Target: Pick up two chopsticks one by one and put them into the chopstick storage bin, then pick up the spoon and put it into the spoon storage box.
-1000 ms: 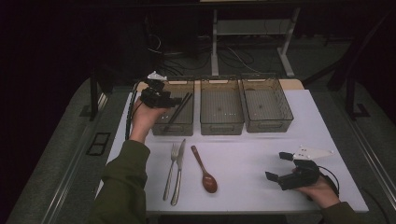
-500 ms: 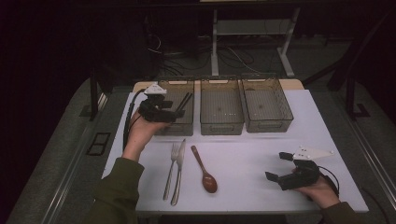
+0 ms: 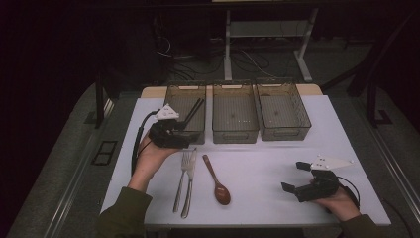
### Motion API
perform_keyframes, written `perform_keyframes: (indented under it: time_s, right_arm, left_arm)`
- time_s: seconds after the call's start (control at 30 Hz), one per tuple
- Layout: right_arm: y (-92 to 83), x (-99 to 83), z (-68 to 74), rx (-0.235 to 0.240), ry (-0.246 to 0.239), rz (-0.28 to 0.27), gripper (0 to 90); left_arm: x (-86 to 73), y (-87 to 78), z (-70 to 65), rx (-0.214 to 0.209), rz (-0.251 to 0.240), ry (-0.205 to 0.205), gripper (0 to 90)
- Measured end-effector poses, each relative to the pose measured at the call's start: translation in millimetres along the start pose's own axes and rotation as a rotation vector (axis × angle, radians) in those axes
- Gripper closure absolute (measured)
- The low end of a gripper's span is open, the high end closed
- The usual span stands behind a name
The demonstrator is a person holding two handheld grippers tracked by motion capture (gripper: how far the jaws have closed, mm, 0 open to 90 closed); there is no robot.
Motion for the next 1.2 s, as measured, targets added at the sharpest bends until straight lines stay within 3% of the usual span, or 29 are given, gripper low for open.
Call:
perform_keyframes:
  time_s: [0.37, 0.8, 1.0, 1.2]
  right_arm:
    - [0.5, 0.1, -0.5, 0.000, 0.001, 0.002, 0.8]
    - [-0.5, -0.1, 0.3, 0.000, 0.002, 0.002, 0.8]
    - [-0.6, -0.2, 0.5, 0.000, 0.001, 0.003, 0.8]
    - [-0.5, -0.1, 0.7, 0.000, 0.002, 0.001, 0.8]
  left_arm:
    - [-25.7, 4.0, -19.4, -0.033, -0.008, -0.005, 29.9]
    - [-60.4, 7.6, -45.7, -0.072, 0.014, 0.019, 34.2]
    - [-76.7, 9.0, -61.7, -0.110, 0.041, 0.056, 54.1]
    - [-88.2, 12.8, -76.6, -0.180, 0.073, 0.101, 75.4]
Point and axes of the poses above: each handheld gripper's, and its own axes: y roughly forward along the jaws, x roughly out of its top, z roughly to its left, the point moved 5 cm from there along y, roughly forward along the jaws, and after that the axes turned 9 degrees about z, right-handed, at the moved point
